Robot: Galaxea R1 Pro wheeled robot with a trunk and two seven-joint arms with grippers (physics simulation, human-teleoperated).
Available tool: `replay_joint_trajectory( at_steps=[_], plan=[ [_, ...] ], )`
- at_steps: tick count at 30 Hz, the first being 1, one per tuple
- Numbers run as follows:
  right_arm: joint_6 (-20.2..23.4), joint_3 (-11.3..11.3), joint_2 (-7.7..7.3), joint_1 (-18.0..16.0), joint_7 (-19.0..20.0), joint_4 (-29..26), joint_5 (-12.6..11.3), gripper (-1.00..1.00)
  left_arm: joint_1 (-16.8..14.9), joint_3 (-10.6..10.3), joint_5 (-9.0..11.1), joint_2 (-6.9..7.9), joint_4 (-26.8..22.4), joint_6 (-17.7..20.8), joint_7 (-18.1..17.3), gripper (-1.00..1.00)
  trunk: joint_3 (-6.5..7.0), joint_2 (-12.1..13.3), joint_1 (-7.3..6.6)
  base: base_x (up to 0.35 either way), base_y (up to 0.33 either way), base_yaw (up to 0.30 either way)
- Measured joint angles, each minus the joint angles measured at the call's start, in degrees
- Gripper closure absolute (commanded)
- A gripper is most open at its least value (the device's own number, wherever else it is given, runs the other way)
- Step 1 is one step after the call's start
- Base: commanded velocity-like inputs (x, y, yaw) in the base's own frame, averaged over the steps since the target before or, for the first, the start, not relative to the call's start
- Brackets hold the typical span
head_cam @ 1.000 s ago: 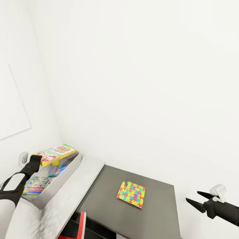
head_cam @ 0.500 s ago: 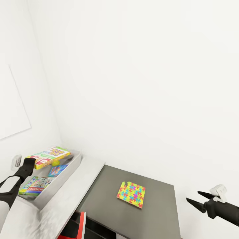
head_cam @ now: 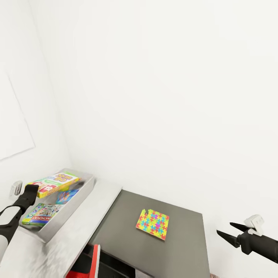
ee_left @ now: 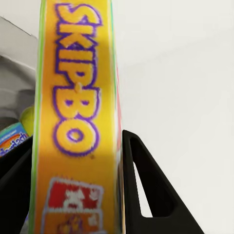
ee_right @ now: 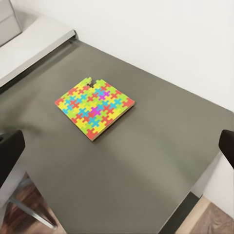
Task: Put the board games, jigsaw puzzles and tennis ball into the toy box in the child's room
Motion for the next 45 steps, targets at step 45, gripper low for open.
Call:
replay_joint_trajectory(
  at_steps=[45],
  plan=[
    [0.7, 0.2, -0.22, -1.8, 1.5, 0.0, -0.1, -1.0, -9.9, -0.6, -6.2, 1.07, 10.5, -3.6, -1.5, 1.0, -3.87, 0.1, -0.01, 0.0, 0.0, 0.0]
  ],
)
